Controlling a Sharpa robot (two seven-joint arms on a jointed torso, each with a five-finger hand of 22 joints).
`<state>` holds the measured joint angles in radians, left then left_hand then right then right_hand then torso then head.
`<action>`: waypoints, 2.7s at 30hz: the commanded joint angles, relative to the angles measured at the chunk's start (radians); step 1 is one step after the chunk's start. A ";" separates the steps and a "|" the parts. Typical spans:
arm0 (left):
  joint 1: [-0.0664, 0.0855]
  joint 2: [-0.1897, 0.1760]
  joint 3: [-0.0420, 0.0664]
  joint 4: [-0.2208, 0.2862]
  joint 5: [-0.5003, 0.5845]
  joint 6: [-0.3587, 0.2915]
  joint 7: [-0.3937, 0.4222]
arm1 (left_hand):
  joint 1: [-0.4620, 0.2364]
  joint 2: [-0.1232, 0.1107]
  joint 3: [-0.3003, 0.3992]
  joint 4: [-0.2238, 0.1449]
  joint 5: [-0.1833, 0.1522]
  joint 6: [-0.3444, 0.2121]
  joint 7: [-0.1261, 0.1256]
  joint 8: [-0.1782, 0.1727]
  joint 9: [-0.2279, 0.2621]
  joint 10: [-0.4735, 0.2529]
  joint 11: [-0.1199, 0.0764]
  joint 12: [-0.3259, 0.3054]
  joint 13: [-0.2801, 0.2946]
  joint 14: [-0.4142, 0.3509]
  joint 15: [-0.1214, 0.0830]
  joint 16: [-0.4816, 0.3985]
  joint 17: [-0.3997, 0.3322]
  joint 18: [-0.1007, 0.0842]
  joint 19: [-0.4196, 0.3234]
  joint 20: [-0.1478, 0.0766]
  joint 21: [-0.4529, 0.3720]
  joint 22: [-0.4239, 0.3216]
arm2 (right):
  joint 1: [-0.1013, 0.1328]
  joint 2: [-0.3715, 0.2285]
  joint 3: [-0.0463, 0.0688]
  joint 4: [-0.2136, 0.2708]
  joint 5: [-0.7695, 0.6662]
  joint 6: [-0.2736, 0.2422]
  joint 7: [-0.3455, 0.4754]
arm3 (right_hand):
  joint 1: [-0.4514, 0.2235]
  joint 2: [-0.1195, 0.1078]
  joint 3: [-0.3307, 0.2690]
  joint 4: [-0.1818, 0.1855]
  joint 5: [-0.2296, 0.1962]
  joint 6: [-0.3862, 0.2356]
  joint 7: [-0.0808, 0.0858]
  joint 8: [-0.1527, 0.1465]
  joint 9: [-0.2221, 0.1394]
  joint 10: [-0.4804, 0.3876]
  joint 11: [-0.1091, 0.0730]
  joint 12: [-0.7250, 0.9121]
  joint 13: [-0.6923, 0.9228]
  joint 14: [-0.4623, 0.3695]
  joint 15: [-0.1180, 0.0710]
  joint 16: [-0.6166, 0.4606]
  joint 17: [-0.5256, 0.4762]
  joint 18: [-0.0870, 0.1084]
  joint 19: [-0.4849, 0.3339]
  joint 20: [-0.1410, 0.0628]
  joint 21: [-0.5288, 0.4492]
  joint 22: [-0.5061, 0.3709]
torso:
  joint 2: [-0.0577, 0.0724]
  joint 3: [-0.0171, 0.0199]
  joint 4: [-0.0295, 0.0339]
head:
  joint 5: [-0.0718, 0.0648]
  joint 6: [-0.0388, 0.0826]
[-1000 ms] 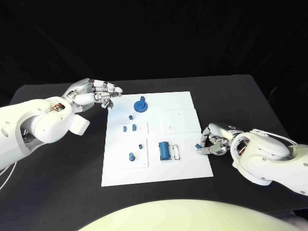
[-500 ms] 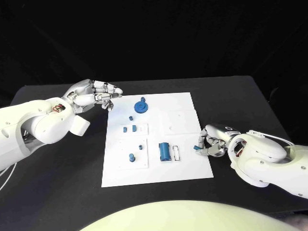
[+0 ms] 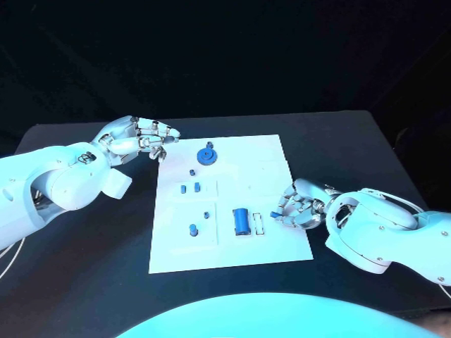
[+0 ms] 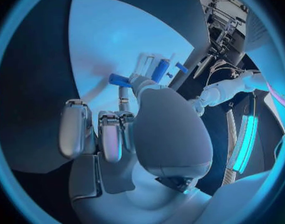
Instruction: Assemble the parts on the task board
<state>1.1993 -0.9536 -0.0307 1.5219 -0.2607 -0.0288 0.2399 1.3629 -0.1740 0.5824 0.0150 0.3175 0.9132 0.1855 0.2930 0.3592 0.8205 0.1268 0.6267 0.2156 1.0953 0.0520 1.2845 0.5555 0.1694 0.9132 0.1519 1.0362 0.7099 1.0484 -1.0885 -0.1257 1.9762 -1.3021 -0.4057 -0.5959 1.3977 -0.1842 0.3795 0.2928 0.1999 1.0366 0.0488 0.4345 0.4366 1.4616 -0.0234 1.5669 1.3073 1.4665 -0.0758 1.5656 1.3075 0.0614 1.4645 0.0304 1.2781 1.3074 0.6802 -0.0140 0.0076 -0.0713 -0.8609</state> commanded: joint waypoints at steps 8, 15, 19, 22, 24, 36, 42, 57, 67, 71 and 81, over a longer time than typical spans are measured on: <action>0.001 0.002 0.000 0.004 0.006 0.005 0.006 | -0.012 0.001 0.007 0.002 0.005 -0.010 0.000 0.003 0.001 -0.008 0.001 0.003 -0.002 0.003 0.001 0.004 0.000 0.016 -0.006 -0.002 0.004 0.001 | -0.006 0.054 -0.001 -0.020 0.206 -0.038 0.022 | -0.059 -0.013 0.018 -0.009 -0.007 0.003 0.004 0.017 0.040 0.109 0.003 0.004 0.263 0.104 -0.005 0.005 0.263 -0.009 0.033 -0.003 0.000 0.148 | 0.000 -0.0001 -0.0023 | 0.003 -0.007; 0.001 0.006 0.000 0.002 0.005 0.007 0.006 | -0.012 0.001 0.007 0.002 0.005 -0.010 0.000 0.003 0.001 -0.008 0.001 0.003 -0.002 0.003 0.001 0.004 0.000 0.016 -0.006 -0.002 0.004 0.001 | -0.016 0.081 -0.002 -0.037 0.221 -0.031 0.013 | -0.151 -0.009 -0.013 -0.004 -0.010 0.009 0.005 0.021 0.045 0.109 0.005 0.004 0.263 0.104 -0.003 0.005 0.263 -0.011 0.038 -0.002 0.012 0.155 | 0.000 0.0006 -0.0011 | 0.000 -0.009; 0.001 0.006 0.000 0.001 0.005 0.007 0.006 | -0.012 0.003 0.008 0.002 0.005 -0.010 0.000 0.004 0.002 -0.008 0.001 0.004 -0.002 0.004 0.001 0.004 0.001 0.016 -0.006 -0.002 0.004 0.001 | -0.018 0.089 -0.002 -0.045 0.209 -0.029 0.005 | -0.196 0.000 -0.031 -0.002 -0.009 0.012 0.005 0.022 0.046 0.109 0.005 0.004 0.263 0.104 -0.003 0.005 0.263 -0.011 0.039 -0.002 0.014 0.158 | -0.001 0.0009 -0.0010 | 0.001 -0.010; 0.001 0.006 0.000 0.001 0.005 0.007 0.005 | -0.012 0.003 0.008 0.002 0.005 -0.010 0.000 0.004 0.002 -0.008 0.001 0.004 -0.002 0.004 0.001 0.004 0.001 0.016 -0.006 -0.002 0.004 0.001 | -0.018 0.093 -0.002 -0.051 0.198 -0.023 -0.002 | -0.219 0.005 -0.040 -0.001 -0.009 0.014 0.005 0.023 0.047 0.109 0.005 0.004 0.263 0.104 -0.003 0.005 0.263 -0.012 0.039 -0.002 0.015 0.159 | -0.001 0.0008 -0.0012 | 0.002 -0.010; 0.001 0.006 0.000 0.001 0.005 0.007 0.005 | -0.012 0.003 0.008 0.002 0.005 -0.010 0.000 0.004 0.002 -0.008 0.001 0.004 -0.002 0.004 0.001 0.004 0.001 0.016 -0.006 -0.002 0.004 0.001 | -0.018 0.097 -0.002 -0.054 0.188 -0.017 -0.006 | -0.227 0.006 -0.043 -0.001 -0.009 0.015 0.004 0.023 0.047 0.109 0.004 0.004 0.263 0.104 -0.004 0.005 0.263 -0.011 0.040 -0.002 0.015 0.159 | -0.001 0.0005 -0.0011 | 0.002 -0.010; 0.001 0.005 0.000 0.002 0.005 0.009 0.003 | -0.012 0.003 0.008 0.002 0.005 -0.010 0.000 0.004 0.002 -0.008 0.001 0.004 -0.002 0.004 0.001 0.004 0.001 0.016 -0.006 -0.002 0.004 0.001 | -0.019 0.110 -0.002 -0.065 0.135 0.009 -0.020 | -0.246 0.011 -0.053 -0.001 -0.009 0.016 0.004 0.024 0.048 0.109 0.004 0.004 0.263 0.104 -0.004 0.005 0.263 -0.011 0.040 -0.002 0.014 0.159 | -0.001 0.0011 -0.0026 | 0.003 -0.011; 0.001 0.006 0.000 0.002 0.005 0.010 0.003 | -0.012 0.003 0.008 0.002 0.005 -0.010 0.000 0.004 0.002 -0.008 0.001 0.004 -0.002 0.004 0.001 0.004 0.001 0.016 -0.006 -0.002 0.004 0.001 | -0.019 0.121 -0.002 -0.073 0.123 0.010 -0.021 | -0.243 0.010 -0.053 -0.004 -0.009 0.014 0.003 0.023 0.048 0.109 0.004 0.004 0.263 0.104 -0.004 0.005 0.263 -0.011 0.039 -0.002 0.010 0.158 | -0.001 0.0011 -0.0018 | 0.004 -0.011; 0.001 0.005 0.000 0.002 0.005 0.009 0.002 | -0.012 0.003 0.008 0.002 0.005 -0.010 0.000 0.004 0.002 -0.008 0.001 0.004 -0.002 0.004 0.001 0.004 0.001 0.016 -0.006 -0.002 0.004 0.001 | -0.019 0.125 -0.002 -0.079 0.086 0.004 -0.020 | -0.261 -0.006 -0.086 0.000 -0.009 0.012 0.006 0.023 0.049 0.109 0.006 0.004 0.263 0.104 -0.003 0.005 0.263 -0.010 0.038 -0.002 0.006 0.159 | -0.001 0.0012 -0.0022 | 0.004 -0.010; 0.001 0.006 0.000 -0.001 0.007 0.005 0.006 | -0.012 0.003 0.008 0.002 0.005 -0.010 0.000 0.004 0.002 -0.008 0.001 0.004 -0.002 0.004 0.001 0.004 0.001 0.016 -0.006 -0.002 0.004 0.001 | -0.018 0.099 -0.002 -0.065 0.081 -0.032 0.013 | -0.277 -0.009 -0.111 -0.002 -0.009 0.011 0.005 0.023 0.049 0.109 0.006 0.004 0.263 0.104 -0.003 0.005 0.263 -0.008 0.036 -0.001 -0.006 0.155 | -0.002 0.0020 -0.0035 | 0.006 -0.008; 0.000 0.009 0.000 -0.007 0.018 -0.006 0.017 | -0.013 0.004 0.010 0.002 0.005 -0.012 0.000 0.007 0.003 -0.009 0.000 0.006 -0.003 0.001 0.001 0.003 -0.004 0.016 -0.006 -0.002 0.005 0.001 | -0.011 0.069 0.000 -0.057 0.131 -0.098 0.108 | -0.259 -0.011 -0.175 -0.001 -0.006 -0.011 0.014 0.010 0.046 0.109 0.013 0.004 0.263 0.104 0.003 0.005 0.263 -0.002 0.025 0.003 -0.048 0.142 | -0.006 0.0009 -0.0044 | 0.007 -0.004; -0.005 0.038 -0.012 -0.043 0.118 -0.091 0.104 | -0.049 -0.011 -0.018 0.029 -0.006 -0.036 0.004 0.022 0.009 -0.026 0.007 0.018 -0.011 -0.126 0.012 -0.107 -0.115 0.015 -0.068 0.010 -0.079 -0.045 | 0.046 0.079 0.004 -0.221 0.633 -0.214 0.605 | -0.091 0.046 -0.285 -0.004 -0.006 -0.132 0.070 -0.058 0.026 -0.082 0.064 -0.333 0.096 0.029 0.046 -0.133 0.007 0.087 -0.160 0.044 -0.667 -0.090 | -0.038 -0.0063 -0.0171 | 0.014 0.029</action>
<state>1.1944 -0.9210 -0.0427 1.4844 -0.2095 -0.0680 0.2763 1.3218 -0.1856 0.5668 0.0420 0.3175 0.8805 0.1892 0.3119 0.3675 0.7995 0.1333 0.6420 0.2052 0.9770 0.0634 1.1864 0.4454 0.1694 0.8500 0.1605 0.9658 0.6694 1.0899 -1.0183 -0.1227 1.7810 -0.9246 -0.5653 -0.2449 1.3010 -0.1394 0.0992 0.2884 0.1937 0.9073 0.1181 0.3791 0.4627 1.3877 0.0385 1.2475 1.3075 1.4639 -0.0321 1.4372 1.2868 0.1429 1.3121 0.0731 0.6372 1.2215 0.6575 -0.0161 -0.0037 -0.0612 -0.8425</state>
